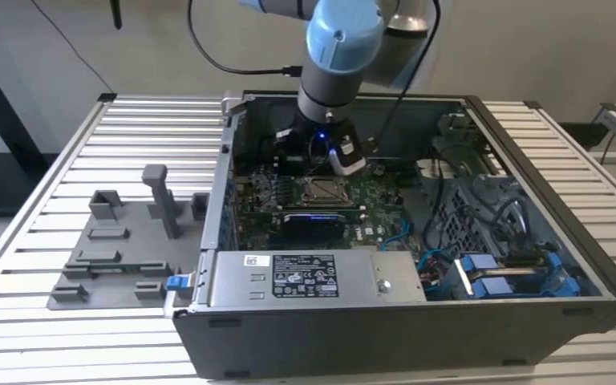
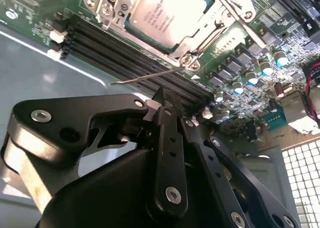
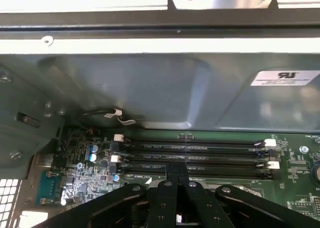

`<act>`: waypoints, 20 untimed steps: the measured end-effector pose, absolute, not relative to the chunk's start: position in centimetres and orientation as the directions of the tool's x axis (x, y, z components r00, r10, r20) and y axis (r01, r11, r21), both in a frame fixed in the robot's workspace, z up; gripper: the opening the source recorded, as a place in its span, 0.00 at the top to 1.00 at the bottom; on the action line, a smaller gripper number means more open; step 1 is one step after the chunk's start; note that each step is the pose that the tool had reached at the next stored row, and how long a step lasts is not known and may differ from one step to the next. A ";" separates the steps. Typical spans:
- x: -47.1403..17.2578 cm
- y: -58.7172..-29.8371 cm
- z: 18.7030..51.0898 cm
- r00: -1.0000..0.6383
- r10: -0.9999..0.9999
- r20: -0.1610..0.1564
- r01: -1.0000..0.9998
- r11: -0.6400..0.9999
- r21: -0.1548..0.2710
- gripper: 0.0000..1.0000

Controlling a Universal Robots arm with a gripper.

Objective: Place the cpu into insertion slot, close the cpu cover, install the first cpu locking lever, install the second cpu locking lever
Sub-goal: 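Install the first cpu locking lever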

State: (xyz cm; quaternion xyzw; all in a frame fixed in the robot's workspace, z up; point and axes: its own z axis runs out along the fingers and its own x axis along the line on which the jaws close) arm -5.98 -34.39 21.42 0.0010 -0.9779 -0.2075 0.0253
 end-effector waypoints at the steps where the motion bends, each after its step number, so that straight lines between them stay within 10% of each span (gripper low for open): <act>1: -6.1 -34.4 21.3 -0.999 -0.012 0.046 0.007 0.914 0.406 0.89; 20: -6.8 -34.5 20.0 -0.999 -0.012 0.035 0.003 0.915 0.405 0.89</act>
